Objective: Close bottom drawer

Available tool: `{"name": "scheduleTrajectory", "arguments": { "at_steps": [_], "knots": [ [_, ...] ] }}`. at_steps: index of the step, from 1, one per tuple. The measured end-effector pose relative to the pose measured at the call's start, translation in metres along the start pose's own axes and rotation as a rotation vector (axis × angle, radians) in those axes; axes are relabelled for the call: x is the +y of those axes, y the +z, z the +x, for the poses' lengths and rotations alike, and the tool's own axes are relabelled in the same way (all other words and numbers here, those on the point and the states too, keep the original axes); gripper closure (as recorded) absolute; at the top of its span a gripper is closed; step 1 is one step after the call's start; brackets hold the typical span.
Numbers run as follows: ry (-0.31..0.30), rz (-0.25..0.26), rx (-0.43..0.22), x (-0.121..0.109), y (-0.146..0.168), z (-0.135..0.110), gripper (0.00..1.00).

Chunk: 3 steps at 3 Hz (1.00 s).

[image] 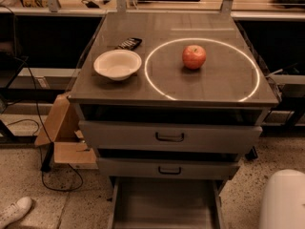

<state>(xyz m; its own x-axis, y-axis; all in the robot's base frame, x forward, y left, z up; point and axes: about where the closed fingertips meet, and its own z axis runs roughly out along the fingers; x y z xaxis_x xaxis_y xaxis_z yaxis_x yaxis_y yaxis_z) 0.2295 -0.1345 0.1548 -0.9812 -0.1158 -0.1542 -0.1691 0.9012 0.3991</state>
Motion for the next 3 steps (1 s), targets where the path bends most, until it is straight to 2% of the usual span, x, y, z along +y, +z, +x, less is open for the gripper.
{"name": "scheduleTrajectory", "arguments": {
  "at_steps": [1,3],
  "knots": [
    [0.007,-0.003,0.003,0.000,0.006,0.002,1.00],
    [-0.023,-0.044,-0.044,0.027,0.004,-0.043,1.00]
  ]
}}
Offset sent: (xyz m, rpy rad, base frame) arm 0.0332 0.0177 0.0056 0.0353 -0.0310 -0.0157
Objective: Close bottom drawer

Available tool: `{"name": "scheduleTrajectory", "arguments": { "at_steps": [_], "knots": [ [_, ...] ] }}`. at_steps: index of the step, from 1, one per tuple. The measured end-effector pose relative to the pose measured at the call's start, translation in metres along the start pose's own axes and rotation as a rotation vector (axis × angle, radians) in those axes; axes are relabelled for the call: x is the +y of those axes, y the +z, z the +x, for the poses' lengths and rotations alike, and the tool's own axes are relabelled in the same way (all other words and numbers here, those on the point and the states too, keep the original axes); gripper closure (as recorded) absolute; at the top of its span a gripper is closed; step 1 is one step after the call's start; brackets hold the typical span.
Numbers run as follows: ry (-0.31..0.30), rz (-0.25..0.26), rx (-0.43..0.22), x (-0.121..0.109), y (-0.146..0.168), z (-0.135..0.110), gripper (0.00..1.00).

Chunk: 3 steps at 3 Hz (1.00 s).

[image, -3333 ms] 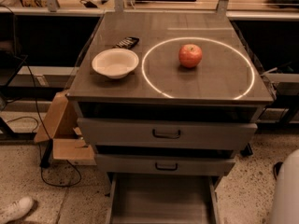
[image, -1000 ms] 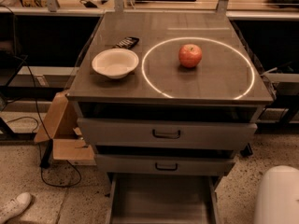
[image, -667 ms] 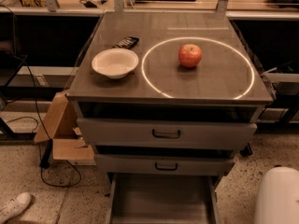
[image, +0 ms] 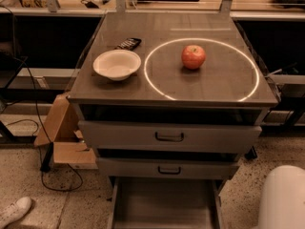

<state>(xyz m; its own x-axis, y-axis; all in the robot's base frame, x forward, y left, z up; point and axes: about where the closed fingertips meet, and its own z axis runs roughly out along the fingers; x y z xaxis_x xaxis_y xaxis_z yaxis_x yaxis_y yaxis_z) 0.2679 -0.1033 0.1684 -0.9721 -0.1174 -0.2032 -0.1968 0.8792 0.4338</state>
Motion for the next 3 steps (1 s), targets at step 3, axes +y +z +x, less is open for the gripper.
{"name": "scheduleTrajectory", "arguments": {
  "at_steps": [3],
  "knots": [
    [-0.056,-0.045,-0.062,0.035,0.015,-0.032,1.00]
  ]
}}
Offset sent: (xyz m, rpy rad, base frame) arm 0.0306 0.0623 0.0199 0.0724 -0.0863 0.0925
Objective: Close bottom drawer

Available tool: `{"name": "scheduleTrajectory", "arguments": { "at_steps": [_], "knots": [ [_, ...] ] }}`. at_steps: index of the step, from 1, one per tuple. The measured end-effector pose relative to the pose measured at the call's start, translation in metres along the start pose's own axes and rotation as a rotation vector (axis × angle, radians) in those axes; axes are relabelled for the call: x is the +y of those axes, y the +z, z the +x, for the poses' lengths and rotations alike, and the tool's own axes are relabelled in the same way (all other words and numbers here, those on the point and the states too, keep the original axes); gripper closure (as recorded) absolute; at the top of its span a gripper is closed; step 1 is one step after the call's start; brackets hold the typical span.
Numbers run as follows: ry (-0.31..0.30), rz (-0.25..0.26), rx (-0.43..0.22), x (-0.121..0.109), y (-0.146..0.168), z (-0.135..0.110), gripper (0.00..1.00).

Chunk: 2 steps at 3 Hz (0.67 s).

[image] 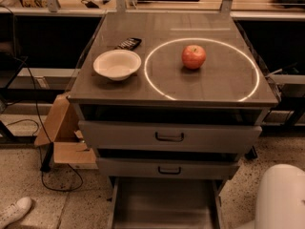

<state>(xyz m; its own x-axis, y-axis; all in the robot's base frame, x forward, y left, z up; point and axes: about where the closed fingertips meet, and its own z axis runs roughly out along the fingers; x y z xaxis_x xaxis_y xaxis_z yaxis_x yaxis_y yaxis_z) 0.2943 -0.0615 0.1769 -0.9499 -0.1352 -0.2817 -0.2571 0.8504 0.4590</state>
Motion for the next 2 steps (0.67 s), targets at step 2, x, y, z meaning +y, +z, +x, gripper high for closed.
{"name": "scheduleTrajectory", "arguments": {
  "at_steps": [2],
  "knots": [
    [-0.023,0.000,-0.051,0.009,0.007,-0.028,1.00]
  ]
}}
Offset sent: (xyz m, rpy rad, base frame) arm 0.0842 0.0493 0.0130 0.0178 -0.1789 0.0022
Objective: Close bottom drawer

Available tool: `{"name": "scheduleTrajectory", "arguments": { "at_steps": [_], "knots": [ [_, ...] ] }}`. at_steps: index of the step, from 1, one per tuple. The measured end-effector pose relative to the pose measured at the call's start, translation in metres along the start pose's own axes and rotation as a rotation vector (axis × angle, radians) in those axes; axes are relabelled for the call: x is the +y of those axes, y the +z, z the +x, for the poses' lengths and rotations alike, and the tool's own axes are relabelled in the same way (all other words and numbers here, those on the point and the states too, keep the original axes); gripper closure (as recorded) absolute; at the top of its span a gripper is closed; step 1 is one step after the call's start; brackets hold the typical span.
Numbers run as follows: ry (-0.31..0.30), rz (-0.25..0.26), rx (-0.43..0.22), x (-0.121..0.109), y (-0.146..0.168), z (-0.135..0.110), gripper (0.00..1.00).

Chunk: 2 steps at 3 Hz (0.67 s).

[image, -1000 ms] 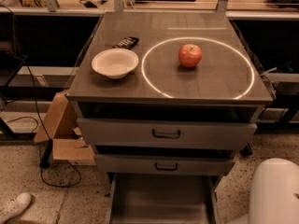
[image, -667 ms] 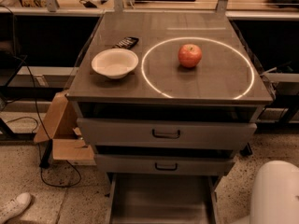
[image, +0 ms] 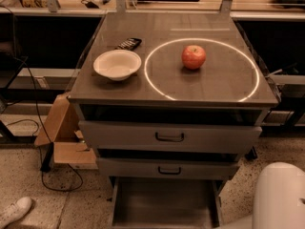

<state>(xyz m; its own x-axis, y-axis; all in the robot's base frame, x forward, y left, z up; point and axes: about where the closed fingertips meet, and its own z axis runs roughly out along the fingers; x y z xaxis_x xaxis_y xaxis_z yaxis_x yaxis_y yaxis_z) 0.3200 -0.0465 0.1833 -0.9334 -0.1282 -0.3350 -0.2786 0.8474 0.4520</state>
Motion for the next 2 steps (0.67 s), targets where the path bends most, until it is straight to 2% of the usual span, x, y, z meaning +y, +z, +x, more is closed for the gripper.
{"name": "scheduleTrajectory", "arguments": {
  "at_steps": [1,2],
  "knots": [
    [-0.015,-0.009,-0.020,0.0086,0.0099,-0.0180,1.00],
    [-0.014,-0.010,-0.019,0.0087,0.0099,-0.0172,1.00]
  ]
}}
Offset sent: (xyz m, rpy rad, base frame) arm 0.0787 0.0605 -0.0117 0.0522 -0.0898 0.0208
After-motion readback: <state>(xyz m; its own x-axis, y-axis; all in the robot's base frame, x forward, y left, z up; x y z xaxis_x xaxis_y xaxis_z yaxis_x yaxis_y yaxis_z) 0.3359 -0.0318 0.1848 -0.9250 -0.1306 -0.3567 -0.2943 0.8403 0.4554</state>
